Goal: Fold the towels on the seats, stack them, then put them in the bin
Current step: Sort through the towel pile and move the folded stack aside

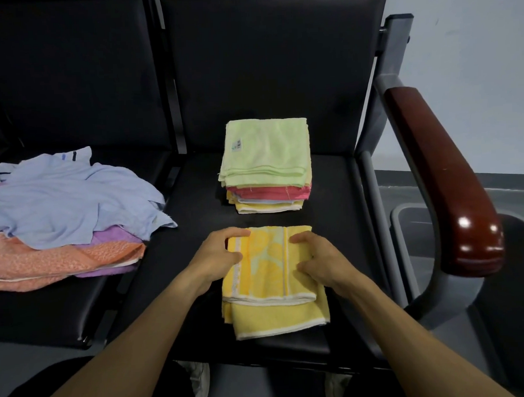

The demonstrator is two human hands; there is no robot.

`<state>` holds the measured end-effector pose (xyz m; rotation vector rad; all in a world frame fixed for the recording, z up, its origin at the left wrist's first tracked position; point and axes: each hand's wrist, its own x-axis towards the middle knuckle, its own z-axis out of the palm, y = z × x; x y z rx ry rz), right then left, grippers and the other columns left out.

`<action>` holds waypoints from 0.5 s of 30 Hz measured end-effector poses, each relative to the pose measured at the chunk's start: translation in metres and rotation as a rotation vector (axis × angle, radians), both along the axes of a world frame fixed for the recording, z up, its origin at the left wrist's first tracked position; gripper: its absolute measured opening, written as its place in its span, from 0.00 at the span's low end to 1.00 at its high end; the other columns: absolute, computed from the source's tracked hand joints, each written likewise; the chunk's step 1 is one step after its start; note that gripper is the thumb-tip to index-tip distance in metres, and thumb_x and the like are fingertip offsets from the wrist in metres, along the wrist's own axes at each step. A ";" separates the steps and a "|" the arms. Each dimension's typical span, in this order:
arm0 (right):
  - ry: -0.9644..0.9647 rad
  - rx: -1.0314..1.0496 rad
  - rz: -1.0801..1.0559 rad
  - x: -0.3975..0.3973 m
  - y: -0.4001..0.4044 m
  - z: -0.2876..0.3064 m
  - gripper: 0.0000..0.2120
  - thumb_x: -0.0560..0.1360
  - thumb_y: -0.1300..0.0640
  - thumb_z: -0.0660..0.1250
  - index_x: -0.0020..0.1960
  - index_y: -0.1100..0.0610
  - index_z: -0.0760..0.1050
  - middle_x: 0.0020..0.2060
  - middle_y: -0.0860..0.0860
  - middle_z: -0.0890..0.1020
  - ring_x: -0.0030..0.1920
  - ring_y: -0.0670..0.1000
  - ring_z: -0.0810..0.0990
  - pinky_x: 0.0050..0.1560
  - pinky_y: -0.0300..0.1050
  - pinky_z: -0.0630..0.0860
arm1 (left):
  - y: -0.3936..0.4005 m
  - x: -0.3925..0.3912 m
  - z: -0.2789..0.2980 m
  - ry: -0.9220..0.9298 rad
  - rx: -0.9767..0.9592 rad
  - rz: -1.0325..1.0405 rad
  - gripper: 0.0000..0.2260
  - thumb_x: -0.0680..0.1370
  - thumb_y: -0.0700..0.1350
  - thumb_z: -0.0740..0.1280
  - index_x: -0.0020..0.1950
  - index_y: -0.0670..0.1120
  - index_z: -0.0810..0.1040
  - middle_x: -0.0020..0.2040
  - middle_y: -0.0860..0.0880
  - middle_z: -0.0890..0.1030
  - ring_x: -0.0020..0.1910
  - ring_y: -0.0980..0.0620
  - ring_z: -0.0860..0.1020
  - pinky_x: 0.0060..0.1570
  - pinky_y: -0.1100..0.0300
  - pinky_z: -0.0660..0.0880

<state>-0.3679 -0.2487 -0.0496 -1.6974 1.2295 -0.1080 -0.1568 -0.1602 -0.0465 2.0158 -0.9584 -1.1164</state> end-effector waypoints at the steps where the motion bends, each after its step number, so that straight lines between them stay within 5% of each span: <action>1: 0.002 0.006 0.013 0.000 0.000 0.000 0.29 0.75 0.69 0.64 0.71 0.46 0.67 0.62 0.48 0.69 0.57 0.50 0.74 0.48 0.40 0.74 | 0.001 0.000 0.000 0.049 0.013 -0.020 0.25 0.79 0.32 0.67 0.68 0.59 0.77 0.63 0.51 0.78 0.57 0.52 0.80 0.58 0.52 0.80; 7: 0.016 0.013 0.050 0.000 -0.005 0.002 0.35 0.75 0.70 0.62 0.76 0.47 0.61 0.67 0.47 0.64 0.57 0.49 0.70 0.41 0.34 0.70 | 0.000 0.001 0.001 0.167 0.050 -0.123 0.37 0.77 0.29 0.67 0.77 0.63 0.64 0.67 0.52 0.71 0.61 0.53 0.76 0.56 0.56 0.79; 15: 0.168 -0.131 0.159 -0.002 -0.001 0.000 0.37 0.74 0.63 0.70 0.78 0.49 0.58 0.72 0.52 0.61 0.66 0.55 0.71 0.62 0.45 0.71 | 0.004 -0.002 -0.007 -0.222 0.072 -0.240 0.29 0.81 0.32 0.61 0.77 0.58 0.65 0.77 0.52 0.63 0.73 0.49 0.66 0.59 0.62 0.68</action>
